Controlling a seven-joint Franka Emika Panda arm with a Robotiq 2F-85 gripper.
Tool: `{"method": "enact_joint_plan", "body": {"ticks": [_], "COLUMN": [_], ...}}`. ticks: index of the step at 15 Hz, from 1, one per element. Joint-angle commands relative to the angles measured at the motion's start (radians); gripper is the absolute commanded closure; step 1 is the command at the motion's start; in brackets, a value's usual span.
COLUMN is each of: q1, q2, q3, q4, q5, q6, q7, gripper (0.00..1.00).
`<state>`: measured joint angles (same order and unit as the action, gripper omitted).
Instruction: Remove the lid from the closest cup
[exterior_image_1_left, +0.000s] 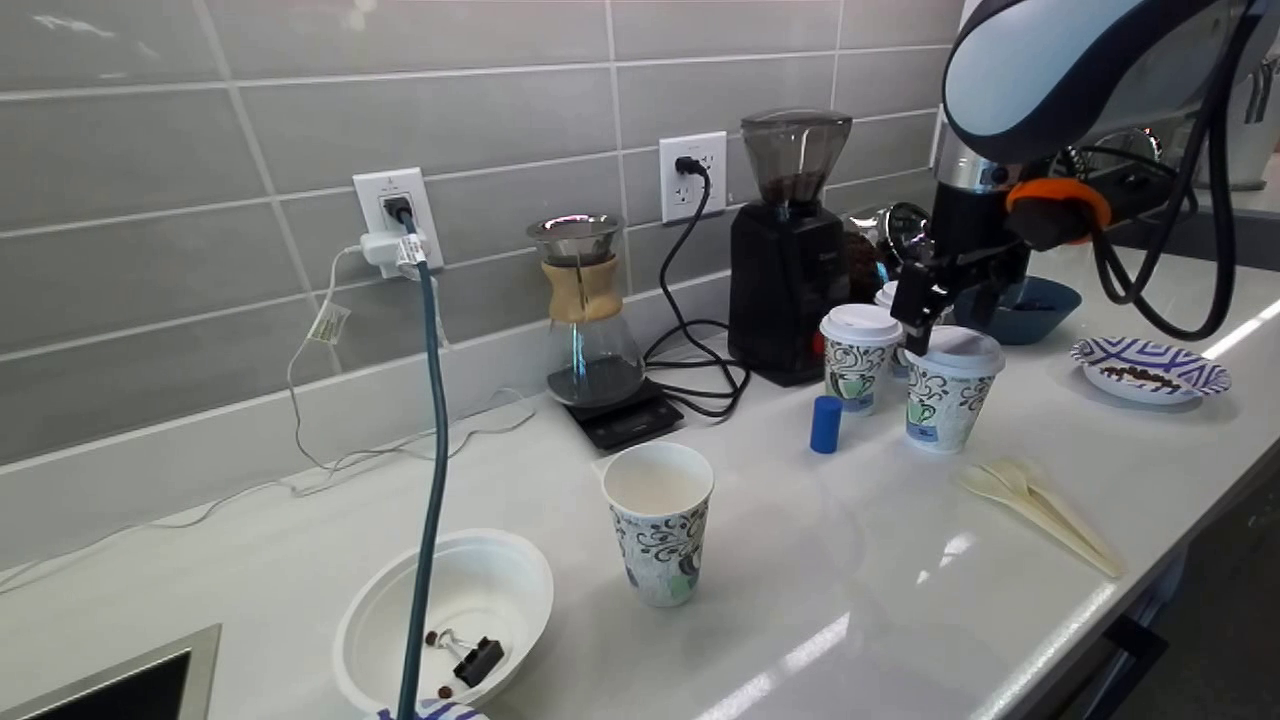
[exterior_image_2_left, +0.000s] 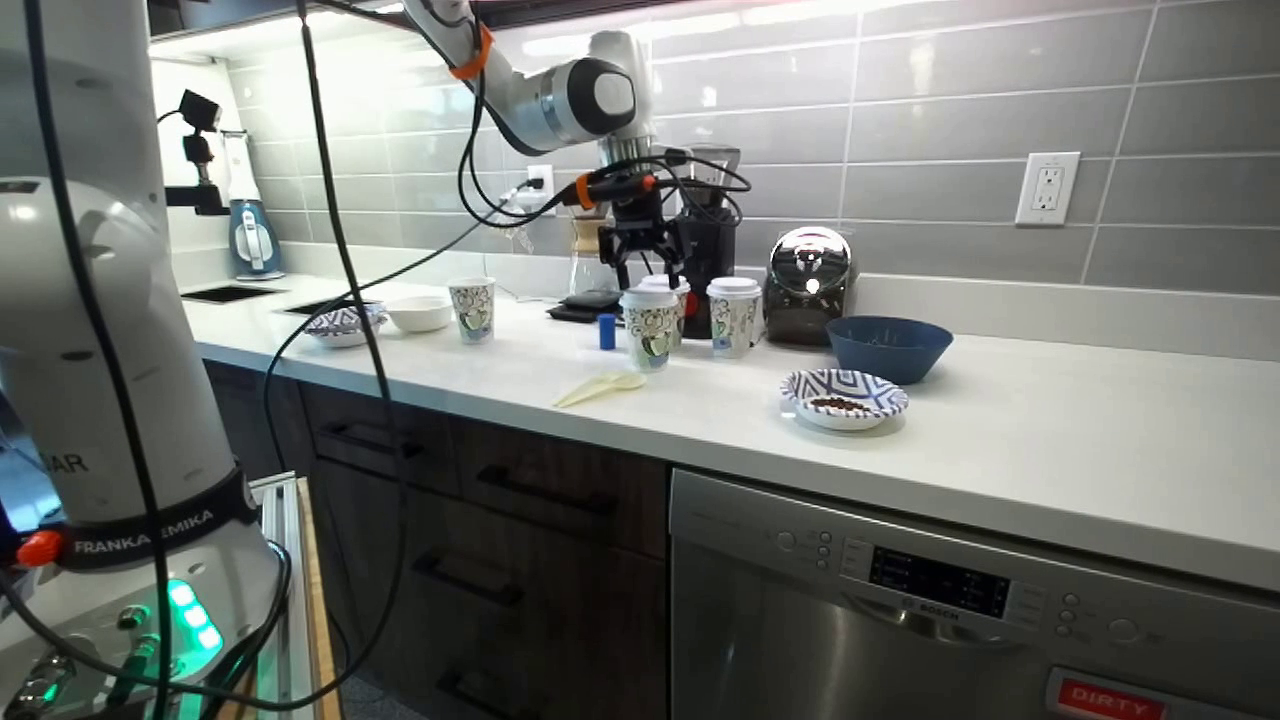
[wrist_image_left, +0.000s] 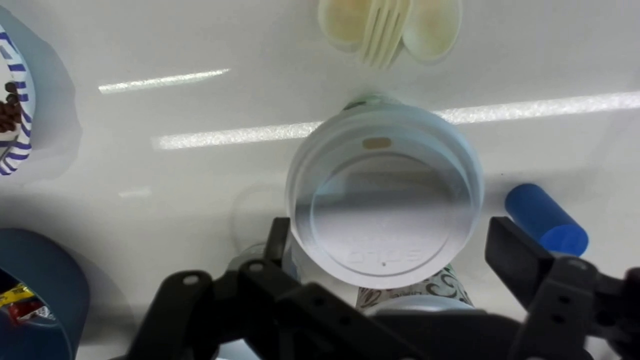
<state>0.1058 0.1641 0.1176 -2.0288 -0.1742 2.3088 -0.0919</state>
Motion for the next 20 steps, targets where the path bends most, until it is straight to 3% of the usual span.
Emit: {"method": "enact_joint_plan", "body": {"ticks": [1, 4, 9, 10, 13, 18, 20], "q1": [-0.008, -0.015, -0.021, -0.020, -0.020, -0.025, -0.028], "q2": [0.017, 0.018, 0.021, 0.021, 0.019, 0.010, 0.007], "q3": [-0.005, -0.005, -0.003, -0.003, -0.005, -0.008, -0.010], "q4": [0.021, 0.022, 0.026, 0.028, 0.032, 0.043, 0.053], "q5": [0.034, 0.052, 0.088, 0.094, 0.099, 0.103, 0.103], "q6": [-0.013, -0.018, -0.030, -0.031, -0.038, -0.058, -0.072], "q7": [-0.042, -0.054, -0.084, -0.087, -0.097, -0.106, -0.108], "gripper": [0.00, 0.01, 0.15, 0.24, 0.29, 0.35, 0.31]}}
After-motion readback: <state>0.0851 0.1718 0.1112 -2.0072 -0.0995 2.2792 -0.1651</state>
